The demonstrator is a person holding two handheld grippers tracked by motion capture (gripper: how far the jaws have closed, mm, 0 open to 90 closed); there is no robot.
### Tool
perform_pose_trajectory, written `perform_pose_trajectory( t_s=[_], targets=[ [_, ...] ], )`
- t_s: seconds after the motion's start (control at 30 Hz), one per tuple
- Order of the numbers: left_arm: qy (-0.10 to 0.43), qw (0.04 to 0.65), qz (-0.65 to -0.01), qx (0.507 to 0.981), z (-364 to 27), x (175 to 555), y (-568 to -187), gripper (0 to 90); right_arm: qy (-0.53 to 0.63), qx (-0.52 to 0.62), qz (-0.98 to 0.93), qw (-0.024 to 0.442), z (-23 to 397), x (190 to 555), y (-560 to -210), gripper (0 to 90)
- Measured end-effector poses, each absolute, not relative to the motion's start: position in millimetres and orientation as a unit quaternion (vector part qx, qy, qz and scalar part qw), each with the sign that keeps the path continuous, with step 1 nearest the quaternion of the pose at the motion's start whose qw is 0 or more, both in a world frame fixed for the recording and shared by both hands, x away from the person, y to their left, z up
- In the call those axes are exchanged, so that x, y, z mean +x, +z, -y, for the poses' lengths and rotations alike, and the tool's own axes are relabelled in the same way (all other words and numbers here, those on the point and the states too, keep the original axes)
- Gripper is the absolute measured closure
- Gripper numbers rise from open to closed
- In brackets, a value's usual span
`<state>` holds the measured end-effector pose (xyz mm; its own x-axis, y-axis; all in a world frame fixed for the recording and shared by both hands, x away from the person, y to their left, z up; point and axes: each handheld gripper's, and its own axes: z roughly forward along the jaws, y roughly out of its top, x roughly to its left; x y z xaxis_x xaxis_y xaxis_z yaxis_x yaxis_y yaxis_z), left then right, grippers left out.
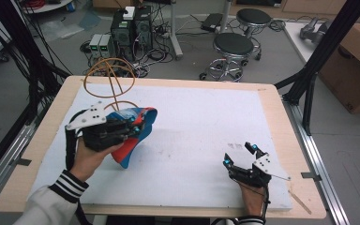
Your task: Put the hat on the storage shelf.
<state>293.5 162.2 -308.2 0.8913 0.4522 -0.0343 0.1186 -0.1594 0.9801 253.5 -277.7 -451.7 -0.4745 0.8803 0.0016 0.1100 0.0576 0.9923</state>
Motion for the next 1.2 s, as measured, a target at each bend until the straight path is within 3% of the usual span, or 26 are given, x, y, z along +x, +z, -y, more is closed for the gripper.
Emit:
perform_pose_trajectory(
  t_s=[0.23, 0.53, 0.83, 0.97, 1.07, 1.2],
  targets=[
    [0.112, 0.595, -0.186, 0.773, -123, 291, -324, 84.2, 0.57, 0.386, -0.642, 0.339, 278, 254, -452, 11.4],
    [0.088, 0.583, -0.186, 0.786, -102, 291, -334, 73.6, 0.573, 0.385, -0.64, 0.338, 279, 254, -452, 11.4],
    [0.074, 0.594, -0.178, 0.781, -101, 290, -333, 55.6, 0.572, 0.383, -0.64, 0.341, 279, 254, -452, 11.4],
    [0.086, 0.593, -0.173, 0.782, -101, 289, -333, 40.7, 0.571, 0.385, -0.641, 0.338, 278, 253, -452, 11.4],
    [0.083, 0.588, -0.165, 0.787, -101, 291, -334, 22.6, 0.572, 0.385, -0.641, 0.339, 279, 253, -452, 11.4],
    [0.084, 0.584, -0.158, 0.792, -104, 293, -335, 14.1, 0.571, 0.385, -0.641, 0.337, 278, 253, -452, 11.4]
  ],
)
